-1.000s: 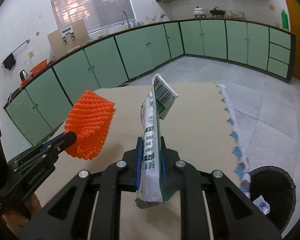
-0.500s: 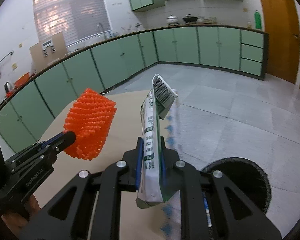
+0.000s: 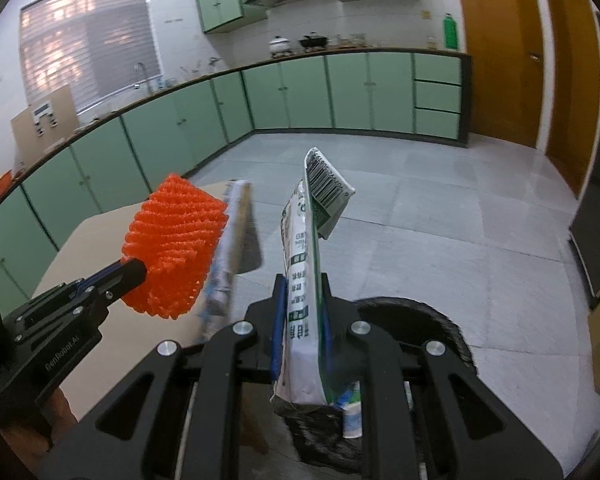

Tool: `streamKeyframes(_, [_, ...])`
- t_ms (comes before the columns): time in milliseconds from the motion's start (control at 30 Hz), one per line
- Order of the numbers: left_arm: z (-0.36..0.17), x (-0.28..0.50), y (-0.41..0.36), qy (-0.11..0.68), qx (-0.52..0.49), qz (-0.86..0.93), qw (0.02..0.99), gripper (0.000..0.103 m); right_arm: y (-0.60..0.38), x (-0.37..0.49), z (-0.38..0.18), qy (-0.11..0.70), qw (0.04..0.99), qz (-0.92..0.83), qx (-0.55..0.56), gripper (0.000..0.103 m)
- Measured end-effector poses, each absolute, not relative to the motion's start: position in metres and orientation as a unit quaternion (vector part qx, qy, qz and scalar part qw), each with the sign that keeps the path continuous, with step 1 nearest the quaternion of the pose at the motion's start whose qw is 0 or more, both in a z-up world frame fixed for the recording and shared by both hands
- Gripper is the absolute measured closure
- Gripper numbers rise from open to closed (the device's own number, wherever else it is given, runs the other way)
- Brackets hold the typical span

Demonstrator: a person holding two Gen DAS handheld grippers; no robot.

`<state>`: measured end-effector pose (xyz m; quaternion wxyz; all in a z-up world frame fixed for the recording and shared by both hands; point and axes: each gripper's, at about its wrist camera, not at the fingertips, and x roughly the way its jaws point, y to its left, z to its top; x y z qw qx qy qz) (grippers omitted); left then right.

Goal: Collect trash
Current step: 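Carry the orange net and foil wrapper over the bin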

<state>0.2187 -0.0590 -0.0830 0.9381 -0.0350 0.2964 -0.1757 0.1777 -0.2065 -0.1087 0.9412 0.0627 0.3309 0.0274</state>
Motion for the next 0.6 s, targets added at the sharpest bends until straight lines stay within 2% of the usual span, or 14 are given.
streamKeyframes(300, [-0.106, 0.228, -0.128, 0.318, -0.021, -0.212, 0.924, 0.091, -0.267, 0.176, -0.145, 0.355, 0.931, -0.020, 0.087, 0.089])
streamKeyframes(600, [-0.151, 0.254, -0.179, 0.367, 0.002, -0.220, 0.904, 0.090, -0.304, 0.203, -0.202, 0.396, 0.911, -0.044, 0.101, 0.088])
